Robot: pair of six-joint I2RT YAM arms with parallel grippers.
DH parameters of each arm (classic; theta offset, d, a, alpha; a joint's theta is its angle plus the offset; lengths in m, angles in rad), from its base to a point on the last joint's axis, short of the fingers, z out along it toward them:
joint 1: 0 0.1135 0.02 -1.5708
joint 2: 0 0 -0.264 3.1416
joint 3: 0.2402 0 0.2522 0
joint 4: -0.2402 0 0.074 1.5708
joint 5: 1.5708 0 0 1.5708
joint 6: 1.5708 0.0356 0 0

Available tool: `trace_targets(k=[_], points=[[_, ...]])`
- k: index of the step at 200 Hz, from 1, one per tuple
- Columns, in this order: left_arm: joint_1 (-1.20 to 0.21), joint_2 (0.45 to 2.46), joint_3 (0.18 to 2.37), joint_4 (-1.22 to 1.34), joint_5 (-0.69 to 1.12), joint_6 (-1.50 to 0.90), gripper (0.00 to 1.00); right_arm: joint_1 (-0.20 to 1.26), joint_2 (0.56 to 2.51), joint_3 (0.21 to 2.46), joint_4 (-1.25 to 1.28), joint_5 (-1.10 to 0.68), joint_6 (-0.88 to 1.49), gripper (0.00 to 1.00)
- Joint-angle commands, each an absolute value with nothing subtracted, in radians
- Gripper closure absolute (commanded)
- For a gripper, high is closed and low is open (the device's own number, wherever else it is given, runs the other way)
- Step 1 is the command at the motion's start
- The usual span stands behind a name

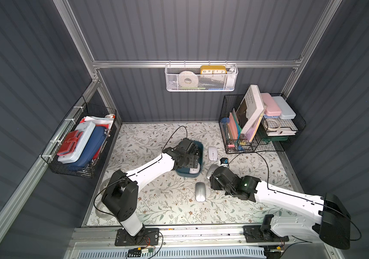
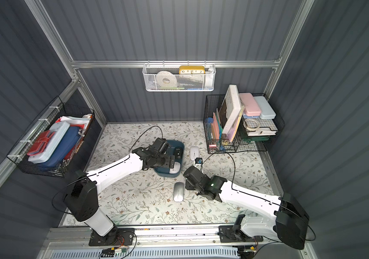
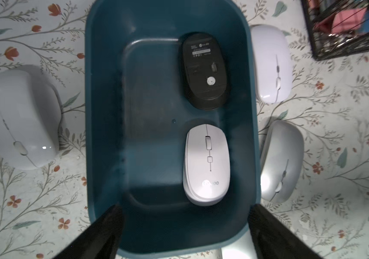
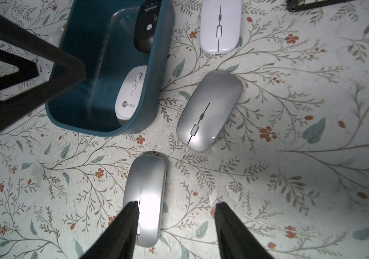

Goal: Take out the mouse from the storage box
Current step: Pick up the mouse from the storage box.

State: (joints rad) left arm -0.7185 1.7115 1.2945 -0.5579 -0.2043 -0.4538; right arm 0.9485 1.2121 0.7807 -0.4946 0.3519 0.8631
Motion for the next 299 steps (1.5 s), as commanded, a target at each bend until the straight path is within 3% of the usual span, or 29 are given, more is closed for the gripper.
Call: trace_targets(k=[1,82,176,266,299], points=[[-0.721,1.757,1.344,-0.612,-0.189,-0.427,0.09,0.949,1.178,0.773,-0.496,0.382,0.851,0.4],[-0.72,1.939,1.445,-0.601,-0.179,-0.427,0.19,0.95,1.157,0.758,-0.492,0.386,0.86,0.33],[-0.721,2.015,1.452,-0.6,-0.166,-0.416,0.16,0.949,1.172,0.746,-0.474,0.384,0.87,0.32],[-0.719,1.978,1.434,-0.615,-0.277,-0.414,0.33,0.95,1.203,0.74,-0.46,0.362,0.879,0.31],[-0.719,1.949,1.422,-0.604,-0.281,-0.42,0.34,0.951,1.207,0.738,-0.46,0.358,0.878,0.31]])
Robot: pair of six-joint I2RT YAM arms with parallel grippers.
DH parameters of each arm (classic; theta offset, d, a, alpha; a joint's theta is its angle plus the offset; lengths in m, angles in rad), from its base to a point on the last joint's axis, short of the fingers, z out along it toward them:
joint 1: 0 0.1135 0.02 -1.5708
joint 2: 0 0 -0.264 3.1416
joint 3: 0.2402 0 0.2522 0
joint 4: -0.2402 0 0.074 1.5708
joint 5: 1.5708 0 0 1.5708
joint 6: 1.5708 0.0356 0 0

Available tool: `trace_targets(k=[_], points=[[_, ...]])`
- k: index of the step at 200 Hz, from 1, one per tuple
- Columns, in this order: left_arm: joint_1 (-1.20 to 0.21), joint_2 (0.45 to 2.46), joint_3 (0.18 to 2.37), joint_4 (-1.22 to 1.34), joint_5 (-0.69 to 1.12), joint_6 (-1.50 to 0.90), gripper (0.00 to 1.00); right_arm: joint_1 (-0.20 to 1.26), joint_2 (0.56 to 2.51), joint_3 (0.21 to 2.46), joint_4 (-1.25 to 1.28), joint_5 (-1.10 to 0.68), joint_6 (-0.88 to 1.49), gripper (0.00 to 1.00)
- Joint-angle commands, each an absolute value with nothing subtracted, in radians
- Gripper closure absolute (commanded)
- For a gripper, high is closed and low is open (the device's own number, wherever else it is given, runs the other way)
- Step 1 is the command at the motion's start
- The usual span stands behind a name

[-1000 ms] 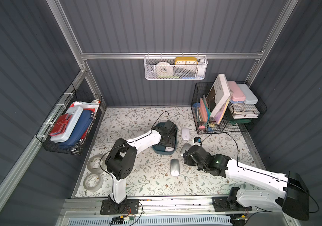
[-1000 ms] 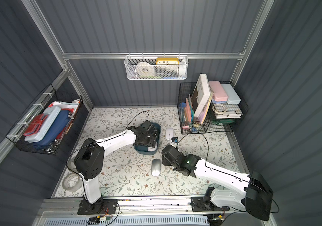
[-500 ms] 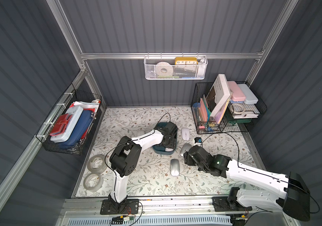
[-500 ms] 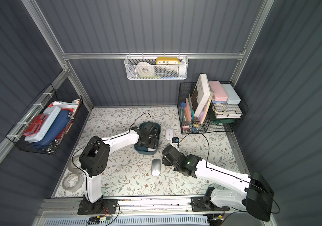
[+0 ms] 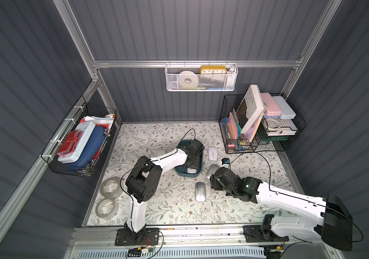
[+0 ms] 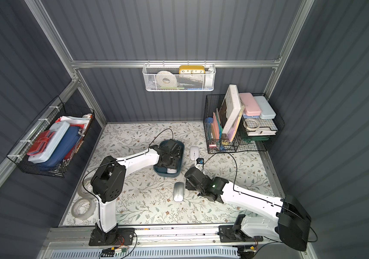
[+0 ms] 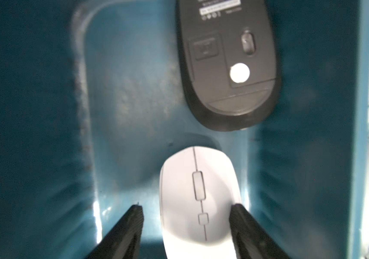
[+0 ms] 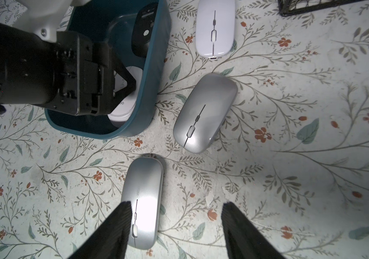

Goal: Take out the mouse from the storage box
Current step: Pick up the mouse from the storage box.

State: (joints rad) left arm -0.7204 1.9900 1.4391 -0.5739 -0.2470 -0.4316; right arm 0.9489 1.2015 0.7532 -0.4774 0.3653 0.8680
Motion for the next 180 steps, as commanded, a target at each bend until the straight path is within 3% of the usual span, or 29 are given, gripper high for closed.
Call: trace_targets(k=[1,19,60,132,180], points=[[-0.719,1.949,1.422,-0.603,-0.28,-0.42,0.34,0.95,1.207,0.739,-0.46,0.358,0.878,0.31],[-0.719,1.944,1.422,-0.604,-0.268,-0.431,0.24,0.951,1.206,0.738,-0.439,0.351,0.878,0.31],[-0.721,1.93,1.422,-0.585,-0.201,-0.448,0.14,0.95,1.252,0.736,-0.419,0.33,0.88,0.31],[-0.721,2.013,1.432,-0.611,-0.224,-0.508,0.13,0.952,1.249,0.733,-0.417,0.334,0.883,0.31],[-0.723,2.043,1.436,-0.604,-0.214,-0.52,0.18,0.951,1.244,0.728,-0.422,0.34,0.885,0.31]])
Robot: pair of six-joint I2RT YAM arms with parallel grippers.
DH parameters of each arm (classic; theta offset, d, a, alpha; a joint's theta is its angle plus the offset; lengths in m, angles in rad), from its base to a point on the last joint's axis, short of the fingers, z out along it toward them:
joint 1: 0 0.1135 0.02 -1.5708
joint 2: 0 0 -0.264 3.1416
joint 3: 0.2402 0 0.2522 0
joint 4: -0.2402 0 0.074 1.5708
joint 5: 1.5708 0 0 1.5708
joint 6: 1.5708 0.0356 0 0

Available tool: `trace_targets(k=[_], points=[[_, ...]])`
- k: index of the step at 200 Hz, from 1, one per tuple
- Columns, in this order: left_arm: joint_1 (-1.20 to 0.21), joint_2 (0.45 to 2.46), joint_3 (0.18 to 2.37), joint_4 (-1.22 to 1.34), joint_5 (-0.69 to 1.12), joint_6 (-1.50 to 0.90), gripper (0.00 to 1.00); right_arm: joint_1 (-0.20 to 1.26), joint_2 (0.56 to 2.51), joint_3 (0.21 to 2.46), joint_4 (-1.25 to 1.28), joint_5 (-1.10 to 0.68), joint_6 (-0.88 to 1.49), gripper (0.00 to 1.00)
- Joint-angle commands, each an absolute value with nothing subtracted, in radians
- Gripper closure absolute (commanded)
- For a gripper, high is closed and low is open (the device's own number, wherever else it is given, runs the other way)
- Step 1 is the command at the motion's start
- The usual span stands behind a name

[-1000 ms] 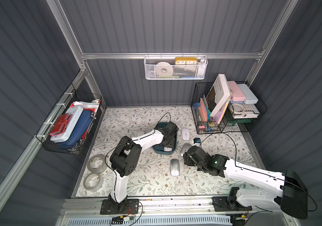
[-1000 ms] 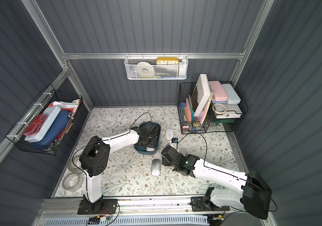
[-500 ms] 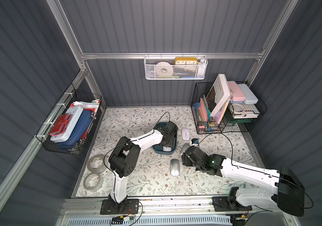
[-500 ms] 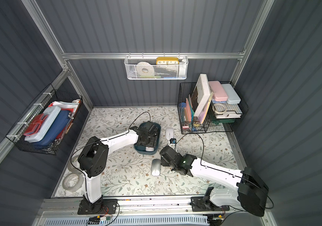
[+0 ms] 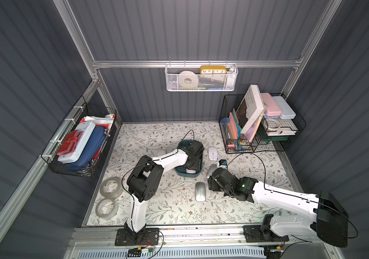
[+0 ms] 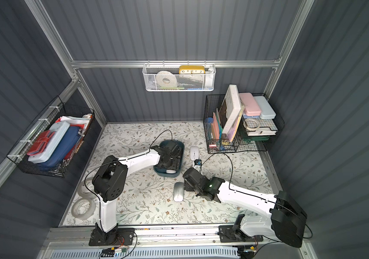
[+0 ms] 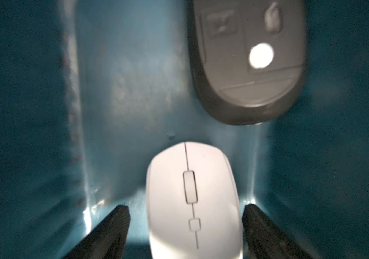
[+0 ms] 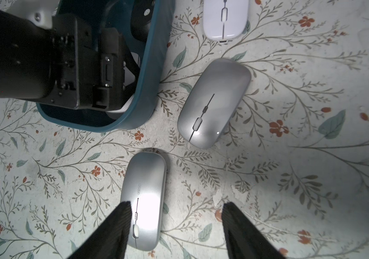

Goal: Take out the mouse from the storage box
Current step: Pick up the mouse from the storage box.

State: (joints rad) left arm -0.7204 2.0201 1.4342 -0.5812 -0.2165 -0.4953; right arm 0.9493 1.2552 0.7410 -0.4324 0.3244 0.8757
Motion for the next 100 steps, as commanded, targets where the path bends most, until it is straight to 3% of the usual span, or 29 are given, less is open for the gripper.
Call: trace_targets(k=[1,100], points=[[-0.723,2.044,1.436,-0.604,-0.214,-0.52,0.18,0.952,1.243,0.728,-0.422,0.34,0.886,0.31],[-0.722,2.009,1.44,-0.607,-0.262,-0.517,0.43,0.952,1.231,0.73,-0.422,0.353,0.887,0.29]])
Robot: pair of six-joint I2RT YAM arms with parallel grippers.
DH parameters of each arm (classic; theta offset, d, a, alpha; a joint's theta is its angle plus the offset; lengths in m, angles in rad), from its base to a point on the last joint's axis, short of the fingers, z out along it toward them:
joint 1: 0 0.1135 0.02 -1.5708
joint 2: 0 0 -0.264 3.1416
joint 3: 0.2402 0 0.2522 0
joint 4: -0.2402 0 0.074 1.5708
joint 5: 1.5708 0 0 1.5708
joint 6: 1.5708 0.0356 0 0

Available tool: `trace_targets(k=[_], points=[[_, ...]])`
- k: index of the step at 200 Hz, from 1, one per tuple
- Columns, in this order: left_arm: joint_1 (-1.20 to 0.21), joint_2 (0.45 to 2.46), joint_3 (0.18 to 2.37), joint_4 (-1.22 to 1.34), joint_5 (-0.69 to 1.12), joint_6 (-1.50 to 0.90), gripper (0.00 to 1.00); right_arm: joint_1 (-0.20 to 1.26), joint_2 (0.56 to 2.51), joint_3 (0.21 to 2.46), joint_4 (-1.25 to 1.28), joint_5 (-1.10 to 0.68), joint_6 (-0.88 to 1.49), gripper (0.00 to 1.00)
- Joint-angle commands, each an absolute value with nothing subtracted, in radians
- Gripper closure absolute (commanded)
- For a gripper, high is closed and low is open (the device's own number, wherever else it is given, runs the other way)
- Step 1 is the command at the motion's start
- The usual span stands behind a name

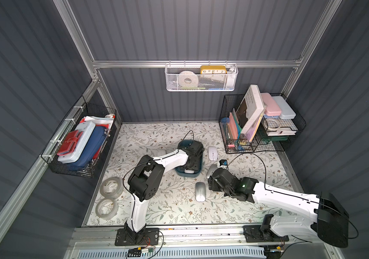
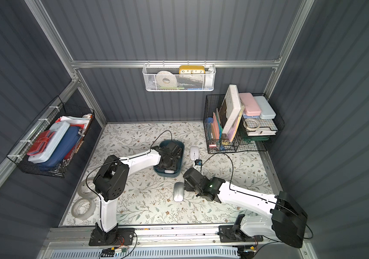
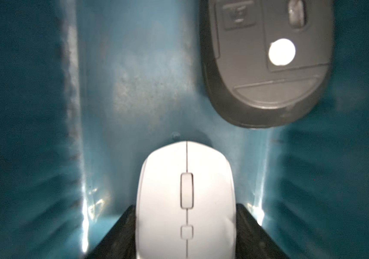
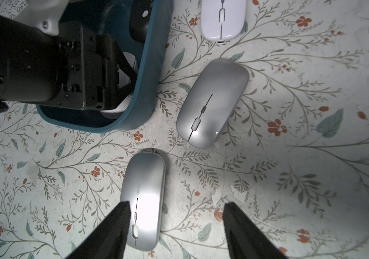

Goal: Take out the mouse from the storage box
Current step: Pick up the mouse from the storage box, then place the mouse at the center of the board.

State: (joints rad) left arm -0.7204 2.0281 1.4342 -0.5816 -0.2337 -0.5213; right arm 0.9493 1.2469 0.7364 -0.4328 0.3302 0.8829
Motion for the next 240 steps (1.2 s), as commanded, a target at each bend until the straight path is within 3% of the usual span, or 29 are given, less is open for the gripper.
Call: trace_targets(k=[1,108,174,240], points=[[-0.723,2.007,1.44,-0.607,-0.262,-0.516,0.43,0.952,1.231,0.73,-0.422,0.353,0.887,0.29],[-0.721,1.804,1.559,-0.742,-0.323,-0.474,0.44,0.951,1.247,0.749,-0.43,0.373,0.879,0.29],[-0.706,1.606,1.423,-0.826,-0.418,-0.514,0.41,0.951,1.298,0.847,-0.515,0.47,0.829,0.29],[-0.558,1.443,1.154,-0.79,-0.307,-0.582,0.41,0.948,1.365,0.936,-0.523,0.524,0.81,0.29]])
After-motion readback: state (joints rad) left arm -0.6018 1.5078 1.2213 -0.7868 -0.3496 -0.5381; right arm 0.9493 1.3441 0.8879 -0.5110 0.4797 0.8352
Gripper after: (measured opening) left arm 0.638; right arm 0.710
